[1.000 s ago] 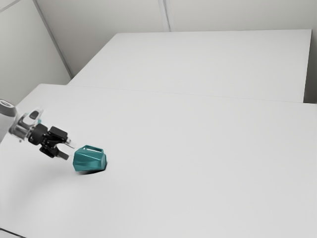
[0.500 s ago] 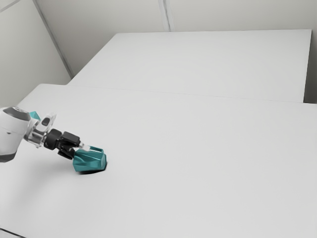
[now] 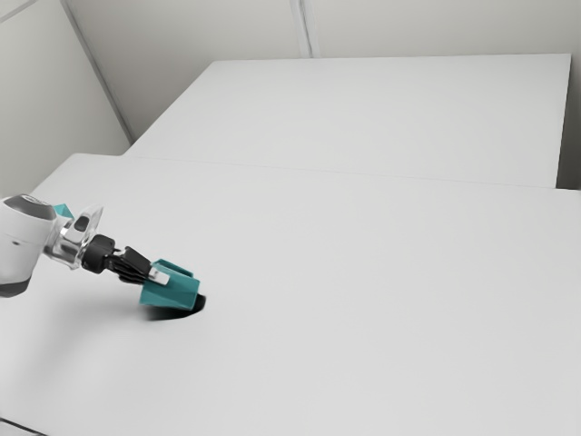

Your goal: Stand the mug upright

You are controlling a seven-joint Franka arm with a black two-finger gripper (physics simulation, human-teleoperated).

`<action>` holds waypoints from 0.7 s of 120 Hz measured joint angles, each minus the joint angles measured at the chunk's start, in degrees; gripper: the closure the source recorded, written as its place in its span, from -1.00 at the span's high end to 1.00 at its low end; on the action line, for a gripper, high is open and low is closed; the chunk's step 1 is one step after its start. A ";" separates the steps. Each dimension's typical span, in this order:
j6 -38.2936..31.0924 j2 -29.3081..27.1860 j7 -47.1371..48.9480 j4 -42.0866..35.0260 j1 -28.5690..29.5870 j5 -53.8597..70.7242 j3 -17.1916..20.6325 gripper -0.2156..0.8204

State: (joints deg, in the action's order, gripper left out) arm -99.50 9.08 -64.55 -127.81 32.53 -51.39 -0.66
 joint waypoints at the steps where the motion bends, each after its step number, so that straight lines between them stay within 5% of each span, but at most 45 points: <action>1: 0.01 -0.02 -0.10 0.00 0.00 -0.03 0.01 -0.81; 39: -1.54 -4.68 -2.36 -0.17 -0.29 1.54 3.02 -0.91; 84: -20.45 -16.43 5.76 -2.98 -0.50 23.62 21.72 -0.93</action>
State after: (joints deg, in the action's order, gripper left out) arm -119.95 -7.35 -58.79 -130.79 32.02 -27.77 21.06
